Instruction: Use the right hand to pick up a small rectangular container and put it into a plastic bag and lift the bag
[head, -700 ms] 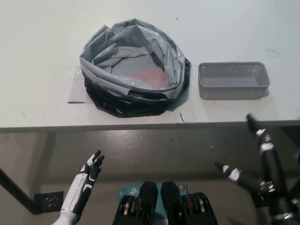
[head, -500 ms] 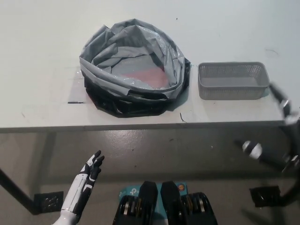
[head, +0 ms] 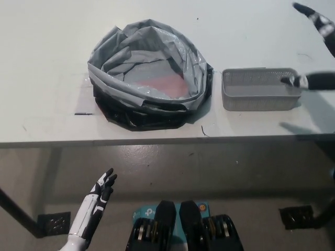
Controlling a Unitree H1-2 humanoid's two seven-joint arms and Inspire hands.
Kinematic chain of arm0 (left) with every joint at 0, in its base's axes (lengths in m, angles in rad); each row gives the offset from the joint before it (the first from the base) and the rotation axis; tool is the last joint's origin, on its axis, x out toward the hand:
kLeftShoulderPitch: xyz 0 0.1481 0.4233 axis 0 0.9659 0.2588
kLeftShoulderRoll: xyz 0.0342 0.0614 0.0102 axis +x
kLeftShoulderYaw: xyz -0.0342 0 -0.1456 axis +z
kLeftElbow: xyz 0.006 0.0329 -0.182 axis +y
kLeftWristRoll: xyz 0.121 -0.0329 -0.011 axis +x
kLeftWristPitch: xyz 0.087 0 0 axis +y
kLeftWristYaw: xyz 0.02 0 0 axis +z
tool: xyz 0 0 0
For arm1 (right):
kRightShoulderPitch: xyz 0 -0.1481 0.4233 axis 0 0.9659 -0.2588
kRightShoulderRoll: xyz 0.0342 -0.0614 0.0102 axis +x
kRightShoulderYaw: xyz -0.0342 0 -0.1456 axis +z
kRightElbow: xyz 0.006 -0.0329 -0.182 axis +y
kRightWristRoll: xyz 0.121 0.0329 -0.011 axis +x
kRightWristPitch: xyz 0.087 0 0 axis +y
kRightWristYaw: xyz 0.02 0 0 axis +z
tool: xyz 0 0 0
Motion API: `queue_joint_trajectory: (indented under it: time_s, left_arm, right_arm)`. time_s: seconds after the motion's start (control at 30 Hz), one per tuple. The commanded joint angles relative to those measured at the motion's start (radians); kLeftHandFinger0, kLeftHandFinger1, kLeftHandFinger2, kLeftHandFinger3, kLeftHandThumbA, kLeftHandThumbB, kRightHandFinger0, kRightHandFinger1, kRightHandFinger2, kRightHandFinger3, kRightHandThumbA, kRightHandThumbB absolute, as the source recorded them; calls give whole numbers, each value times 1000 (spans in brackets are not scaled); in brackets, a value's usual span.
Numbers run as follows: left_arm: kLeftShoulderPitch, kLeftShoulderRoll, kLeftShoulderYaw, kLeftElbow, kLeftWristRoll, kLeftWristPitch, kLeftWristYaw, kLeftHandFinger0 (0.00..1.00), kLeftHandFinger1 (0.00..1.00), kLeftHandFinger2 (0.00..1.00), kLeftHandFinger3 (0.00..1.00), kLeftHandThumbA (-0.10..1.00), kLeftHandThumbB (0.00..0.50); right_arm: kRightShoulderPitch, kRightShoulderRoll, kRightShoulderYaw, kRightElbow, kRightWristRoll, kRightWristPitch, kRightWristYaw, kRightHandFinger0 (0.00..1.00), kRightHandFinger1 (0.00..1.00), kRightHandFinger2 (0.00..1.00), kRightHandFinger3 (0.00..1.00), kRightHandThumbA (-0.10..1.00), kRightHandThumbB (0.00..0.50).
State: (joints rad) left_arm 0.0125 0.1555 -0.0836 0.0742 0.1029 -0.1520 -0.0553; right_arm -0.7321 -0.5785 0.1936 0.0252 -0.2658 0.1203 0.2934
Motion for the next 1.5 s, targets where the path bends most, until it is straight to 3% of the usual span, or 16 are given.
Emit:
queue_joint_trajectory:
  time_s: [0.0, 0.13, 0.37, 0.53, 0.67, 0.77, 1.3, 1.33, 1.47]
  left_arm:
    - [-33, 25, 8, -54, 26, -38, -3, 1000, 1000, 1000, 1000, 1000, 267]
    - [-40, 21, 8, -51, 22, -37, -3, 1000, 1000, 1000, 1000, 1000, 260]
    - [-14, 19, -3, -51, 35, -50, -3, 1000, 1000, 1000, 1000, 1000, 255]
    - [-3, 17, -1, -54, 41, -50, 3, 1000, 1000, 1000, 1000, 1000, 255]
    - [-2, 18, -2, -53, 41, -52, 0, 1000, 1000, 1000, 1000, 1000, 265]
    - [1, 19, -1, -52, 41, -55, -2, 1000, 1000, 1000, 1000, 1000, 249]
    - [-6, 16, 1, -41, 39, -66, -3, 1000, 1000, 1000, 1000, 1000, 267]
    - [-6, 15, 2, -39, 36, -69, -3, 1000, 1000, 1000, 1000, 1000, 261]
    - [-5, 17, 1, -46, 35, -63, -7, 1000, 1000, 1000, 1000, 1000, 252]
  right_arm:
    - [-308, -98, 202, 176, -176, 245, 362, 1000, 1000, 1000, 1000, 1000, 398]
    - [-377, -74, 276, 309, -174, 219, 408, 1000, 1000, 1000, 1000, 1000, 436]
    - [-405, -46, 414, 383, -222, 192, 479, 1000, 1000, 1000, 1000, 1000, 433]
    - [-436, -16, 485, 429, -253, 214, 509, 1000, 1000, 1000, 1000, 1000, 499]
    - [-460, 7, 502, 453, -271, 251, 512, 1000, 1000, 1000, 1000, 1000, 498]
    - [-468, 18, 495, 468, -273, 250, 512, 1000, 1000, 1000, 1000, 1000, 497]
    - [-483, 53, 423, 459, -283, 241, 483, 1000, 1000, 1000, 1000, 1000, 494]
    - [-481, 57, 418, 464, -277, 236, 485, 1000, 1000, 1000, 1000, 1000, 466]
    - [-484, 71, 427, 479, -298, 239, 491, 1000, 1000, 1000, 1000, 1000, 467]
